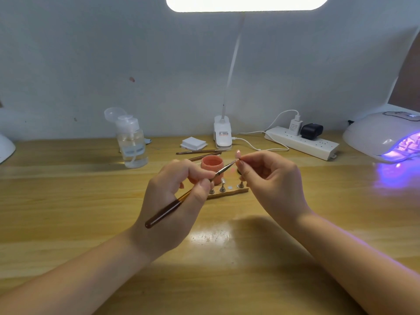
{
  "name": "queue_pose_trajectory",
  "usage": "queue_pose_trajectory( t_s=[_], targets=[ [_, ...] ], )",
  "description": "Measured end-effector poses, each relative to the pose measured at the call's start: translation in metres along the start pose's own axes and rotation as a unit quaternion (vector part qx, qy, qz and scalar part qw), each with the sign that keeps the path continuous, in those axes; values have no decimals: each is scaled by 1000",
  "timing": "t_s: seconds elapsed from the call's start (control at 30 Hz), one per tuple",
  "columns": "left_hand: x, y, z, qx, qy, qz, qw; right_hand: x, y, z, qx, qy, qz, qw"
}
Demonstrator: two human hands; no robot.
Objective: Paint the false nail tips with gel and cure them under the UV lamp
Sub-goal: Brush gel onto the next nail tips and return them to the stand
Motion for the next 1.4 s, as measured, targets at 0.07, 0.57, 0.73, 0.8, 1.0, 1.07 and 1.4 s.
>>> queue_pose_trajectory(
  t_s=[0.07, 0.57, 0.73, 0.8, 1.0, 1.07, 1.4],
  targets=[
    [3, 1, -3, -2, 0, -11, 1000, 0, 0, 2, 2, 0, 0, 1000],
    [0, 5, -9, -9, 38, -8, 999, 1, 0, 10, 38, -107, -6, 994],
    [-1, 2, -3, 0, 32, 8, 999, 2, -1, 11, 43, -119, -10, 992],
    [1, 2, -1, 13, 22, -5, 1000, 3, 0, 7, 25, -102, -11, 994],
    [-2, 3, -1, 32, -27, 1, 999, 1, 0, 5, 3, -38, 2, 999],
    [-6, 2, 2, 37, -40, 23, 998, 0, -1, 6, 2, -31, 6, 1000],
    [-1, 2, 4, 46, -70, -7, 996, -2, -1, 4, -15, 20, 14, 1000]
  ],
)
Point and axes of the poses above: each hand's wrist, its own y-axis towards the middle knuckle, its own x-axis out of the back of the hand, z = x × y, the point moved 8 cm from there along y, towards the middle knuckle, and after that the axes turned 14 degrees about z, right-handed, at the moved point
